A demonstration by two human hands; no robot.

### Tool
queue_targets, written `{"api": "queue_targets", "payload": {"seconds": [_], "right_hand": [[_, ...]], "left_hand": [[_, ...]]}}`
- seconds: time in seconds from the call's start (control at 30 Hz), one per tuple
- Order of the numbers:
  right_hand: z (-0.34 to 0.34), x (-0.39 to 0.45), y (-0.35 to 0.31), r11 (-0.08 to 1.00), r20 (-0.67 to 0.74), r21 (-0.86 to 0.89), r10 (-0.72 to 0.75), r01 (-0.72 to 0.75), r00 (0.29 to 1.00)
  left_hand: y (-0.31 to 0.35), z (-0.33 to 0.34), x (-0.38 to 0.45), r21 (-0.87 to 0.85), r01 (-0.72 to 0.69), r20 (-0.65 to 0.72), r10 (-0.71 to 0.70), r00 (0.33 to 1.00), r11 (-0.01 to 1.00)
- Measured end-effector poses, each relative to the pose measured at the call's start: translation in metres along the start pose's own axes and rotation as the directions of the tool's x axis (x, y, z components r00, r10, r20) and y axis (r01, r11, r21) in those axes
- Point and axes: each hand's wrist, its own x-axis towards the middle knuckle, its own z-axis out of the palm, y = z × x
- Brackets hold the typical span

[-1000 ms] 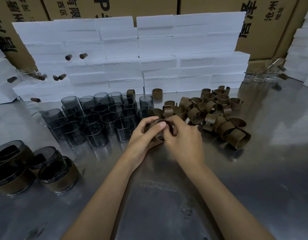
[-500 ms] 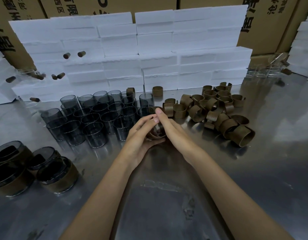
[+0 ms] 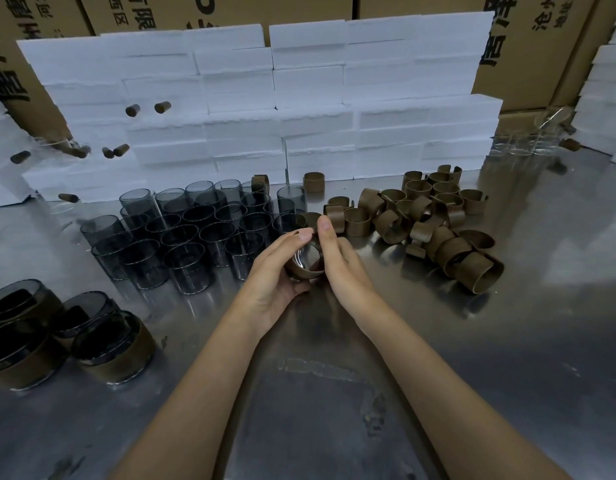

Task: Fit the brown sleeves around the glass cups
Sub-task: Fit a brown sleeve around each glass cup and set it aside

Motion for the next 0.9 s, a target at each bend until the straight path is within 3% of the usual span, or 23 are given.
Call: {"api": "queue_targets", "payload": {"seconds": [0.2,0.3,0.47,0.6,0.9], "right_hand": [[-0.001,0.005,0.007,0.998,-0.106,0.067,0.012,-0.005,0.994],[-0.004,0.006,0.010,0.995,-0.053,0.097,0.035,-0.030,0.998],[-0.016,0.005,0.001,0.943,-0.020,0.307,0.145,-0.132,0.989],[-0.013,-0.005,0.000,0.853,-0.013,0.467,0.271,-0.234,0.963],[-0.012,-0.010,-0.005,0.786,0.059,0.547,0.310,-0.290,0.949]], "left_hand": [[-0.002,0.003,-0.003,-0.079,0.023,0.022,-0.021,1.000,0.997],[-0.001,0.004,-0.003,-0.090,0.017,-0.013,-0.019,1.000,0.996],[-0.001,0.011,-0.003,-0.053,0.095,-0.138,-0.101,0.985,0.994],[-0.008,0.026,-0.010,-0.025,0.096,-0.141,-0.099,0.985,0.995],[-0.012,0.035,-0.013,-0.020,0.024,-0.246,-0.028,0.969,1.000]]}}
